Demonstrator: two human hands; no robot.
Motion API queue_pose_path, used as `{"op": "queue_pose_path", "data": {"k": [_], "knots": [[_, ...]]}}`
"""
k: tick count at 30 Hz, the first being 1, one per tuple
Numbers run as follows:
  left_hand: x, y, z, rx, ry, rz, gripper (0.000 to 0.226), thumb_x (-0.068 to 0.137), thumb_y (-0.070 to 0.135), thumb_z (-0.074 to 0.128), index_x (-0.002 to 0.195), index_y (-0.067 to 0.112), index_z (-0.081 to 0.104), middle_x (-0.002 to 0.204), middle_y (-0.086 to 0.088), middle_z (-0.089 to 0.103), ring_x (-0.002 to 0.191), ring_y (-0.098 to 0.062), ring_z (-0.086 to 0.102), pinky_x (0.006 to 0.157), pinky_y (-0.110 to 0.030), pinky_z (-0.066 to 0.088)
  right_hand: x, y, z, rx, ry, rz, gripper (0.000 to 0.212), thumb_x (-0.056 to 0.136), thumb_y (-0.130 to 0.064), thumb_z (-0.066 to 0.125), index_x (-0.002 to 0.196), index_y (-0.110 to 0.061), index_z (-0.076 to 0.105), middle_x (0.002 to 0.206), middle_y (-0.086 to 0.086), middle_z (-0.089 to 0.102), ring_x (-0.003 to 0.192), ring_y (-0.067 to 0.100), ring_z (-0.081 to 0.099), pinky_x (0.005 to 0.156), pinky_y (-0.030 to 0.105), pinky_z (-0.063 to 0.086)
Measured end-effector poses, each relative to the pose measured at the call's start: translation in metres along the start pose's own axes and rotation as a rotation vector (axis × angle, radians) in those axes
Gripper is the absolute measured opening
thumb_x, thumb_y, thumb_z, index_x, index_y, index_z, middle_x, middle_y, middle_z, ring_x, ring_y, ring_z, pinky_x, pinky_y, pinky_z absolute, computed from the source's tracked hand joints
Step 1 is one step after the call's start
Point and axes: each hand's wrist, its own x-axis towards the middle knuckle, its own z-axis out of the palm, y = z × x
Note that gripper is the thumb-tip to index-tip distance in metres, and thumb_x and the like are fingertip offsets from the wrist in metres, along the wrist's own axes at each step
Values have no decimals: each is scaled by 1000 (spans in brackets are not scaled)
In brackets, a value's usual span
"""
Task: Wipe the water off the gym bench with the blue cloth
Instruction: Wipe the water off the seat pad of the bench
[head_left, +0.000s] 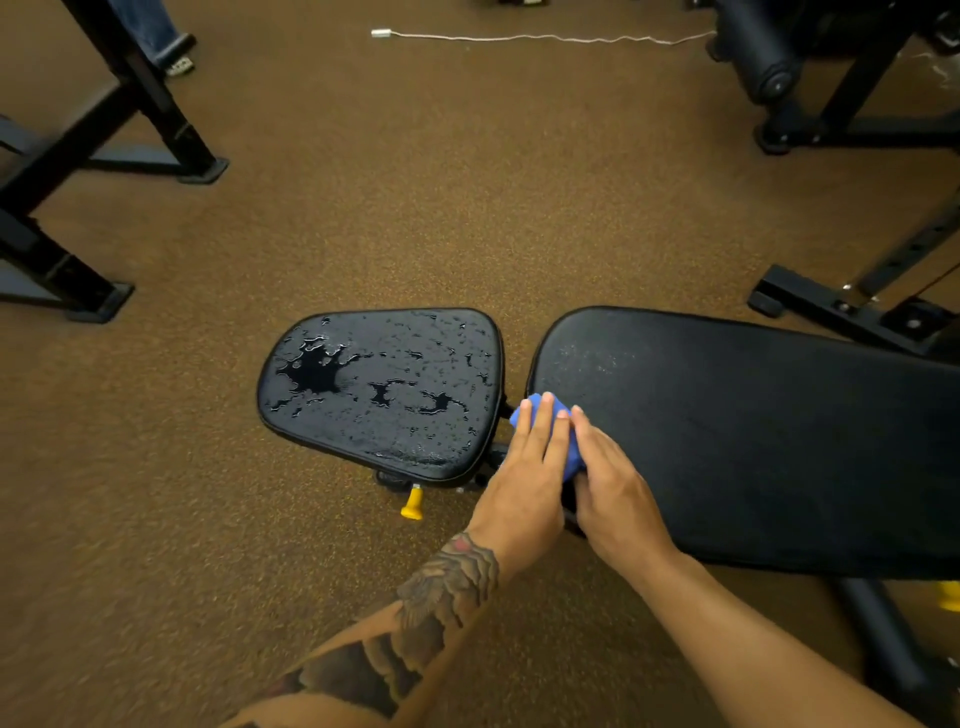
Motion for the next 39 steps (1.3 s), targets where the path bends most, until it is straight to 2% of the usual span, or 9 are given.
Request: {"op": "queue_pose_path", "data": {"k": [4, 10, 16, 20, 23, 28, 33, 35, 39], "knots": [[-12, -45, -33, 42, 22, -6, 65, 82, 7, 21, 146, -6, 18, 156, -22, 8, 146, -35, -2, 119, -40, 1, 25, -35, 31, 5, -20, -68, 53, 90, -15, 36, 141, -2, 41, 141, 12, 49, 130, 15, 41, 111, 18, 25], [-26, -100, -79, 108, 34, 15, 67, 83, -9, 38, 146, -7, 16, 155, -16, -2, 145, -31, -10, 119, -34, -3, 55, -72, 81, -27, -44, -142, 49, 93, -17, 36, 137, 2, 45, 140, 14, 50, 129, 22, 46, 110, 33, 33], [-31, -154, -90, 195, -75, 35, 76, 84, -7, 43, 147, -3, 3, 156, -17, -9, 143, -29, -19, 119, -36, -1, 70, -75, 134, -231, -82, -117, 54, 84, 2, 59, 137, 1, 46, 137, 18, 52, 127, 30, 50, 106, 46, 40], [-31, -173, -82, 191, -168, 53, 67, 86, 4, 39, 146, -8, 11, 156, -27, 4, 144, -33, -10, 119, -40, -1, 62, -72, 155, -336, -101, -36, 56, 86, -5, 45, 141, 2, 39, 145, 18, 44, 137, 30, 38, 111, 47, 32], [-30, -173, -90, 121, -206, 42, 68, 92, 19, 42, 148, -4, 11, 158, -20, 0, 146, -27, -11, 119, -41, 3, 61, -69, 155, -341, -125, -10, 57, 89, -12, 37, 144, 0, 34, 149, 17, 38, 140, 29, 32, 114, 46, 27], [-53, -188, -120, -47, -20, -244, 83, 90, 46, 54, 151, 10, 10, 159, 2, -3, 146, -15, -12, 119, -35, 2, 64, -73, 147, -350, -170, 0, 58, 93, -6, 44, 148, -4, 26, 153, 13, 32, 143, 26, 25, 114, 47, 26], [-71, -199, -122, -109, 170, -719, 92, 87, 52, 58, 151, 7, 10, 161, -7, -2, 147, -24, -7, 119, -41, 5, 65, -78, 142, -325, -216, 23, 61, 97, -4, 41, 152, -11, 14, 159, 5, 16, 147, 18, 8, 120, 35, 8], [-70, -192, -116, -117, 177, -800, 96, 85, 58, 56, 151, 6, 8, 161, -11, -5, 146, -27, -8, 119, -42, 4, 65, -77, 142, -324, -226, 24, 63, 97, -4, 42, 152, -11, 12, 160, 6, 15, 147, 18, 6, 120, 33, 5], [-71, -186, -101, 286, 0, -461, 94, 87, 70, 35, 151, 8, 6, 160, -10, -4, 147, -27, -9, 118, -44, 7, 65, -76, 140, -346, -247, 3, 67, 95, -4, 44, 152, -11, 10, 160, 5, 12, 147, 19, 5, 118, 31, 1]]}}
